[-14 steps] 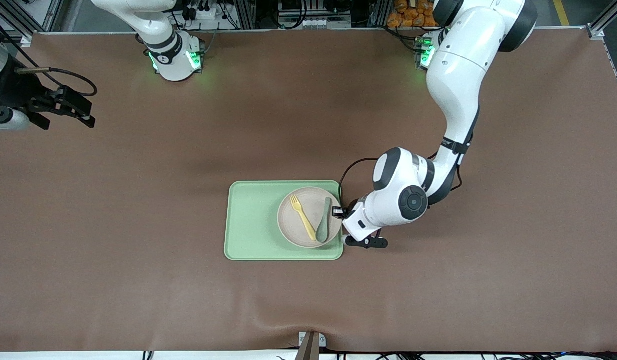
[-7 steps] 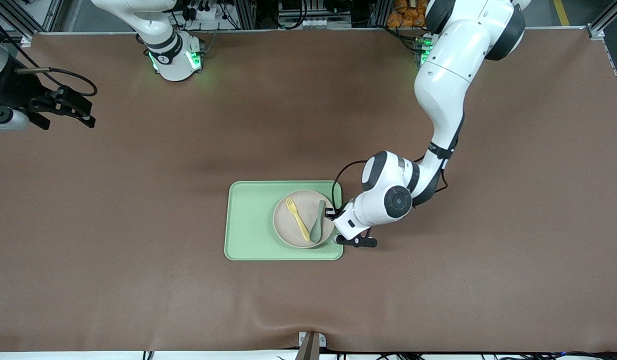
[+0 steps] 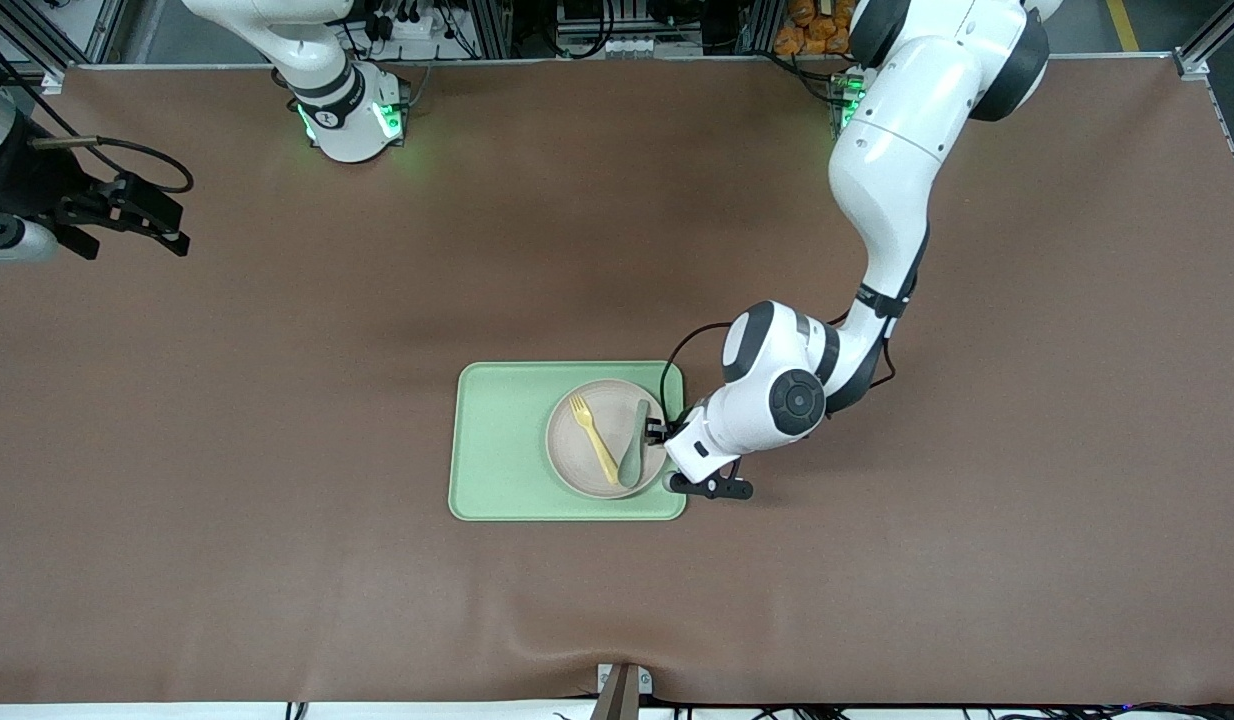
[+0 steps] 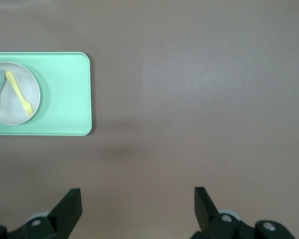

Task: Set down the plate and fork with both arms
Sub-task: 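Open the left gripper and lift it away from the plate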

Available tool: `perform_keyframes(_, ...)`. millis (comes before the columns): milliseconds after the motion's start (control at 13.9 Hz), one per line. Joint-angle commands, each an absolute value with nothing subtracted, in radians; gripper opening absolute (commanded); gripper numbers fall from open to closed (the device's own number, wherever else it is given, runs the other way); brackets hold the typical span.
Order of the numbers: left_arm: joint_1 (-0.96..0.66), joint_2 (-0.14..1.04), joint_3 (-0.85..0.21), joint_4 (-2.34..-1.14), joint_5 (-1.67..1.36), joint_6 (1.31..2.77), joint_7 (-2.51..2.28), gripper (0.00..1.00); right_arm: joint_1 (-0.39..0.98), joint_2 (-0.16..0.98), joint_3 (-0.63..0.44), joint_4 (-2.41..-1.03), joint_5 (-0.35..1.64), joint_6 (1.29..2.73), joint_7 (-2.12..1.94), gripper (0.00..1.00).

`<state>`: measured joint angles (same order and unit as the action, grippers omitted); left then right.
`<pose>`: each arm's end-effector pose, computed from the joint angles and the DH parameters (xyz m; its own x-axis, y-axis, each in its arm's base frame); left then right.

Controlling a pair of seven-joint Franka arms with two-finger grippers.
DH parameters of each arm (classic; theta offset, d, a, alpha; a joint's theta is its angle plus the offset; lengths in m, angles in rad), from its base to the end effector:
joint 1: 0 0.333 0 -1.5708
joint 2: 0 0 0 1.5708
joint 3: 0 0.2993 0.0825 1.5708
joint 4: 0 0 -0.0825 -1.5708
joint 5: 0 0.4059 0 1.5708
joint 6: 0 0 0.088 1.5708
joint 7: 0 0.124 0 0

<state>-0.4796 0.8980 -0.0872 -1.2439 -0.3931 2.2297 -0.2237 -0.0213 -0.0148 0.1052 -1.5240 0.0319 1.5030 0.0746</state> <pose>0.6512 -0.4158 0.1949 0.9948 -0.0875 -0.0521 -0.0610 -0.9218 0.3828 0.5630 0.0519 0.6163 0.9999 0.0115 -0.0085 0.0112 -0.9995 -0.0297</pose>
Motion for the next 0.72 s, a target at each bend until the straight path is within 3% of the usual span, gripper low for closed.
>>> perform_keyframes(0, -0.469, 0.746, -0.063, -1.265, -0.385, 2.137, -0.251, 1.0, -0.041, 0.002, 0.118, -1.532, 0.049, 1.506, 0.06, 1.0)
perform_keyframes(430, -0.301, 0.453, -0.031, -1.284, -0.16, 1.757, -0.233, 1.0, -0.005, 0.037, 0.127, -1.517, 0.089, 1.511, 0.064, 1.0)
perform_keyframes(645, -0.142, 0.378, -0.035, -1.281, -0.147, 1.668, -0.223, 1.0, 0.041, 0.092, 0.126, -1.474, 0.13, 1.519, 0.069, 1.0)
